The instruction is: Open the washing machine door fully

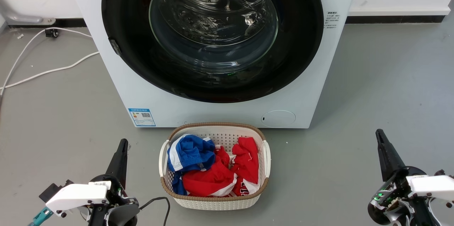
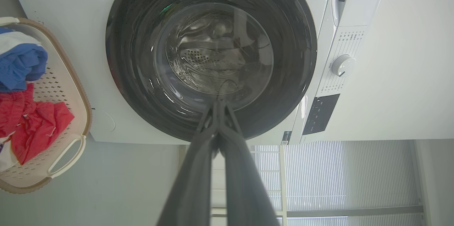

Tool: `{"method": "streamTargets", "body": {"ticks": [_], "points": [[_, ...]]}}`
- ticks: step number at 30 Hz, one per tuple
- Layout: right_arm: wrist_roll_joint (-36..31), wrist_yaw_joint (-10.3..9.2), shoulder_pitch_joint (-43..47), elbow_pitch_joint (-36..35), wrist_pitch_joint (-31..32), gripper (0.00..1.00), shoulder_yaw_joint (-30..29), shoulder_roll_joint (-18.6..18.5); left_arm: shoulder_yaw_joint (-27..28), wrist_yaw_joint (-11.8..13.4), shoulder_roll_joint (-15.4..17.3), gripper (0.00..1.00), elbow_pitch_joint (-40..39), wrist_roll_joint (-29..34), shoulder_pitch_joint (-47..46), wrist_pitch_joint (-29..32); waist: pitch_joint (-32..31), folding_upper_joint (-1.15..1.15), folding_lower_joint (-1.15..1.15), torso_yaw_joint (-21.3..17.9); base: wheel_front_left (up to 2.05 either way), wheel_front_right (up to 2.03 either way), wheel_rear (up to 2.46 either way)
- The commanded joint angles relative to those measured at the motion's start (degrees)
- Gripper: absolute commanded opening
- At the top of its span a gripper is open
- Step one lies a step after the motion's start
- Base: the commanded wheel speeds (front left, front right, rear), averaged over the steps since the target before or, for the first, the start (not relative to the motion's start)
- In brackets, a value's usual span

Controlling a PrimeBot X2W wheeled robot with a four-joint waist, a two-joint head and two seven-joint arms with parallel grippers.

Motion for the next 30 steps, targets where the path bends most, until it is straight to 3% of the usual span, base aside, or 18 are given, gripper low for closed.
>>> {"method": "streamTargets", "body": {"ticks": [1, 20, 21, 30], "points": [[-0.3, 0.00, -0.7, 0.1, 0.1, 0.00, -0.1, 0.2, 0.1, -0.1, -0.1, 0.00, 0.0, -0.1, -0.4, 0.1, 0.0, 0.00, 0.00, 0.0, 0.00, 0.00, 0.00], [-0.3, 0.00, -0.7, 0.1, 0.2, 0.00, -0.2, 0.3, 0.1, -0.1, -0.1, 0.00, 0.0, -0.1, -0.4, 0.1, 0.0, 0.00, 0.00, 0.0, 0.00, 0.00, 0.00], [-0.1, 0.00, 0.0, 0.0, 0.0, 1.00, -0.1, 0.1, 0.0, 0.0, 0.0, 1.00, 0.0, 0.0, 0.0, 0.0, 0.0, 0.00, 0.00, 0.0, 0.00, 0.00, 0.00], [-4.9, -0.01, 2.0, -0.3, -2.5, 1.00, -0.2, 0.2, -0.3, 0.1, -0.1, 1.00, -0.4, 3.2, 1.6, -2.5, 0.1, 0.00, 0.00, 0.0, 0.00, 0.00, 0.00]]}}
